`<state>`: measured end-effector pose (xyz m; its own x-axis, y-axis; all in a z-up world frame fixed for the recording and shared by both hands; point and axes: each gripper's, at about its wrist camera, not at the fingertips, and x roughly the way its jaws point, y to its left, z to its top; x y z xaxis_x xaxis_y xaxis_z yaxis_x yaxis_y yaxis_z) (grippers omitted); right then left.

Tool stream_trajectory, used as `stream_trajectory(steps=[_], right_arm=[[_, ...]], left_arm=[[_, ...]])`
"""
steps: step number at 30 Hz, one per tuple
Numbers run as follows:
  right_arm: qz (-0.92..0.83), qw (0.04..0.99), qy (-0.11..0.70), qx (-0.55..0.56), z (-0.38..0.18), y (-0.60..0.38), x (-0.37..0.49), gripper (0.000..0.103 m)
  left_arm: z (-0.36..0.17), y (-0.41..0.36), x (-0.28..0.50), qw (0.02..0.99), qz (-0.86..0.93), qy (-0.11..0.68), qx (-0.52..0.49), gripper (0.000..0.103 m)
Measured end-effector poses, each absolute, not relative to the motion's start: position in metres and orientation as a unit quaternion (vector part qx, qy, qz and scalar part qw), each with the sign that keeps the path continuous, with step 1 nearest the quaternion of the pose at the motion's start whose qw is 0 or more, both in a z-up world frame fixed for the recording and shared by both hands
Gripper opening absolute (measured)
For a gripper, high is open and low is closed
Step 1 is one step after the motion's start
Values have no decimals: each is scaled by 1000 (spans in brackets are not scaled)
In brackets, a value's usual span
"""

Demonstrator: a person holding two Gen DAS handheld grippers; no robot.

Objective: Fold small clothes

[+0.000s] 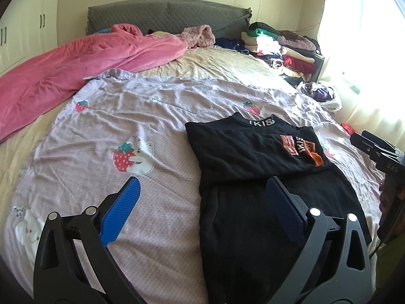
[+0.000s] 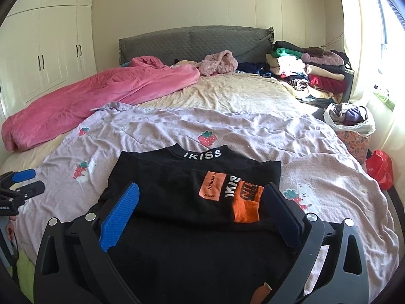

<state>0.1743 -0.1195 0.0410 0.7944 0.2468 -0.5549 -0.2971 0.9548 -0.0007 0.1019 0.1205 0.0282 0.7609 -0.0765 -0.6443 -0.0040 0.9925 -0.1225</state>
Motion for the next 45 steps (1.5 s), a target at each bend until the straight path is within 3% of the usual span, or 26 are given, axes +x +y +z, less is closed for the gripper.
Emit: stream_trajectory(steps=[16,45], right_arm=[[129,947,288,-55,36,-141,136,98],[99,931,349,-46,-22,-193,89,98]], left_arm=[[27,131,62,938,0,342,-52,93],[-17,119,25,923,7,383,-30,93]])
